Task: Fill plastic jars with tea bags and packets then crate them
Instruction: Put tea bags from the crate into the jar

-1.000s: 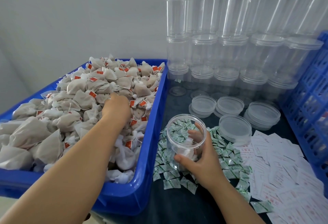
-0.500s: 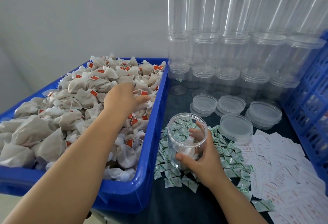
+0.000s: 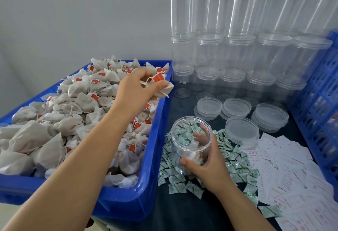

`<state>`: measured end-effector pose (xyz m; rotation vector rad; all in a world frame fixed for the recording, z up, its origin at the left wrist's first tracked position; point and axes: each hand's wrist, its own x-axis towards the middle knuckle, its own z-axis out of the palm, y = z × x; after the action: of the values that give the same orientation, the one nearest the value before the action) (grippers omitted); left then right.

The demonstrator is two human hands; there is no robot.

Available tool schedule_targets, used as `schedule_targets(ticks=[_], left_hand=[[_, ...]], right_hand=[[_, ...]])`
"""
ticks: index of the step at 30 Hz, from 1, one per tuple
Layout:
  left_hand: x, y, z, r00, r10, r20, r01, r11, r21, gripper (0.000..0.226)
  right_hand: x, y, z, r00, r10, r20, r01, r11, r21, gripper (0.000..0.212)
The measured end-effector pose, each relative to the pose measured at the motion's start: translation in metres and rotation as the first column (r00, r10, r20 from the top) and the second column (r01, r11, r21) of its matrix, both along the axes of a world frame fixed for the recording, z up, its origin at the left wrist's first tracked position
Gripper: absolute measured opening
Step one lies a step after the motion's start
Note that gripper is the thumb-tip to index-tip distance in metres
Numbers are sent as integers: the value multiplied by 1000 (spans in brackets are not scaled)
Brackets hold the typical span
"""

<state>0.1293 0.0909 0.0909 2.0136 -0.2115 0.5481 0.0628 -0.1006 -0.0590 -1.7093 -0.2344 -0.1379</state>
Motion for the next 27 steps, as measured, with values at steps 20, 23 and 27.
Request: schedule_targets(ticks=[20, 23, 27], left_hand=[[-25, -37, -6, 901, -419, -117, 429, 813, 393, 24], [-26, -41, -10, 890, -441, -111, 440, 774, 455, 23], [-28, -45, -10, 875, -471, -110, 454, 722, 522, 18]], right_hand=[[4, 1, -2, 998, -1, 65, -1, 999, 36, 86], [4, 1, -2, 996, 23, 89, -29, 997, 66, 86], [4, 2, 1, 993, 23, 117, -32, 997, 76, 84]])
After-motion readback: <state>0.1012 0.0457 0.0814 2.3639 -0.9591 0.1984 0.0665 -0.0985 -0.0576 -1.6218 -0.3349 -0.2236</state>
